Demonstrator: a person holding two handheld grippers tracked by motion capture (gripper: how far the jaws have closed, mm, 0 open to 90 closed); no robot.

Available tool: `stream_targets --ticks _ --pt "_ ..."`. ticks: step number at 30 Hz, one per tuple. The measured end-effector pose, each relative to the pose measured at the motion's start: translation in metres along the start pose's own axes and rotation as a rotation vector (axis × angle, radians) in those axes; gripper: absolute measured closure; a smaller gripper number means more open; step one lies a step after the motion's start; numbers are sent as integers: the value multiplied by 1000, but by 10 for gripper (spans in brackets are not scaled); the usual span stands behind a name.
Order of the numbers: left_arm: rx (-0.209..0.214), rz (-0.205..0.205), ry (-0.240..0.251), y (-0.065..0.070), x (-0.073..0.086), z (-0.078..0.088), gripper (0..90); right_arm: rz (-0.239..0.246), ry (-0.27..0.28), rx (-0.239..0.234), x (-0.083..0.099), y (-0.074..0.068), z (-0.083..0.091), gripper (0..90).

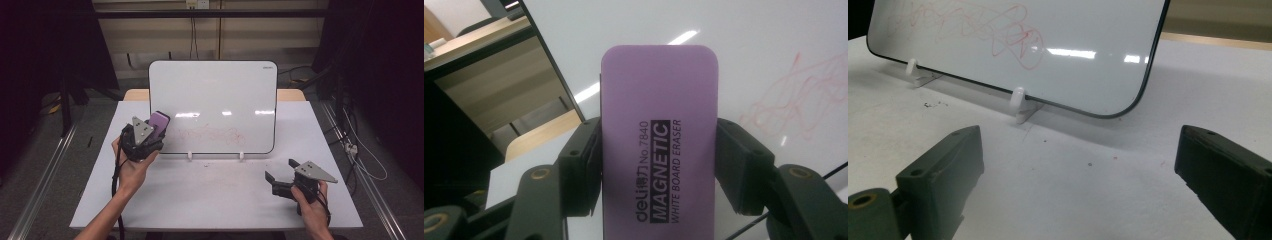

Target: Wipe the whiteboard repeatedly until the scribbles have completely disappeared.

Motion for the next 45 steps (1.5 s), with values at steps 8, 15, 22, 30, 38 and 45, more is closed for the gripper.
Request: stream_targets --ticks 8,15,22,30,38,45 --pt "-29 -51 -15 12 -5 -18 414 0 -4 0 0 -1 -1 53" --pt "-85 -111 -43 21 -3 -32 414 -1 -1 -3 0 0 0 54" --pt "-96 -102 -39 23 0 -38 414 -2 0 1 0 1 0 54" --pt "-45 -125 -43 42 4 -35 415 6 3 6 -1 1 -1 57" --pt "-4 -161 -27 63 14 -30 414 2 3 -5 -1 0 0 57" --pt "-44 -95 -31 34 3 -38 414 0 2 -1 -1 1 -1 57"
Point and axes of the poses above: each handheld gripper's, and its own axes: z roughly backward along the jaws, x roughly out of its underside, y roughly to its right, the point moved 2 cm from there along -z, roughly forward along the jaws, and after that the axes turned 13 degrees about -x, right-handed, at the moved point
